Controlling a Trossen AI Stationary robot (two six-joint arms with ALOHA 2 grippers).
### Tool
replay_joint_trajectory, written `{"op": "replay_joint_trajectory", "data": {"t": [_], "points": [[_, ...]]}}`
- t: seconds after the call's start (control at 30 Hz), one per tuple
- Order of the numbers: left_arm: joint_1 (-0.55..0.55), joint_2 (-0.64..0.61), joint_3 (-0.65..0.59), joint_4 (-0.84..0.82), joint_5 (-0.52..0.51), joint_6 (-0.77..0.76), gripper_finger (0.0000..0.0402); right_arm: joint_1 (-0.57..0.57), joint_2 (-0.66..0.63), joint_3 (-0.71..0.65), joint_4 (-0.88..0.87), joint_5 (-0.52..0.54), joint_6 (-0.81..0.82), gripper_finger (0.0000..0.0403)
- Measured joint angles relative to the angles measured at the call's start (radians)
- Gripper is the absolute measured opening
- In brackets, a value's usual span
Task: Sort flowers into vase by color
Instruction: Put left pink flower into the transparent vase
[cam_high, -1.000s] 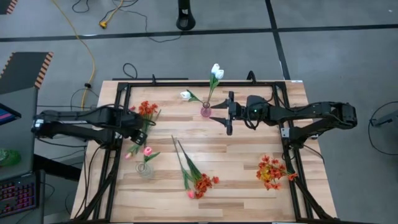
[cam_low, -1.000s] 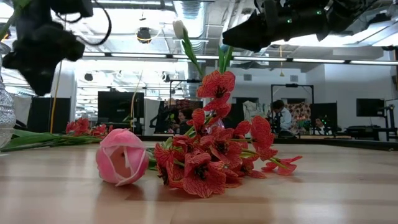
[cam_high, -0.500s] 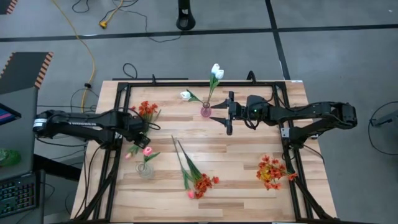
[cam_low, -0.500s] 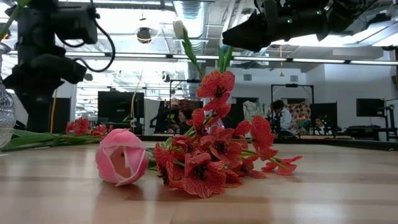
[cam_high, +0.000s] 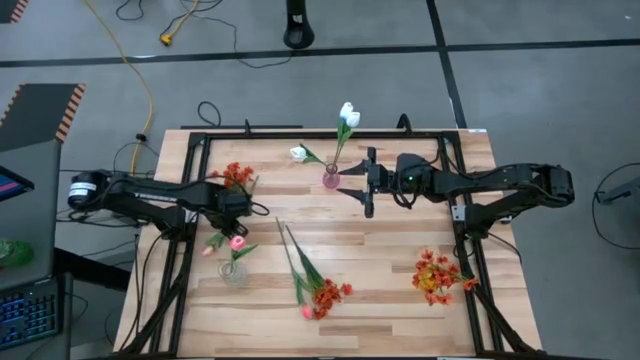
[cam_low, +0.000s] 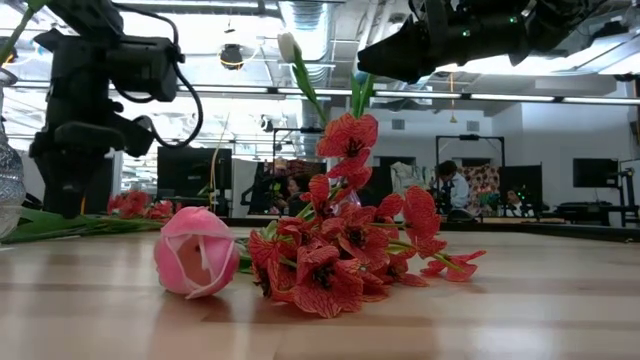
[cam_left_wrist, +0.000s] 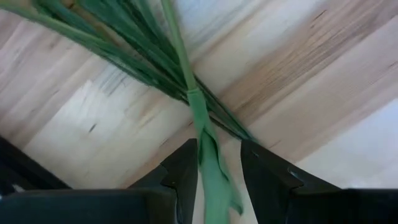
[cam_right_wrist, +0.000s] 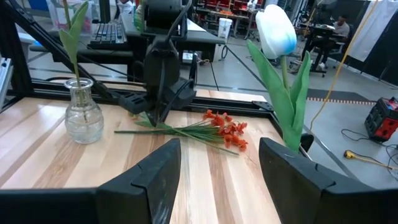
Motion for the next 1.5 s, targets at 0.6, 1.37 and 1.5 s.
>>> {"op": "replay_joint_trajectory", "data": {"t": [0.6,1.37,1.5], "points": [[0.000,0.097,0.002,-0.004,-0.035,0.004,0.0030,0.000,0.000,0.000,0.000,0.000,0.000,0.0244],[-0.001,0.097,0.332,-0.175,-0.216,0.515,0.0002,0.053,0.001,0.000,0.000,-0.007,0.001,0.0244],[0.000,0.097,0.408,-0.159,-0.219,0.608,0.0002,0.061,0.001,0.000,0.001,-0.007,0.001,0.0244]]}}
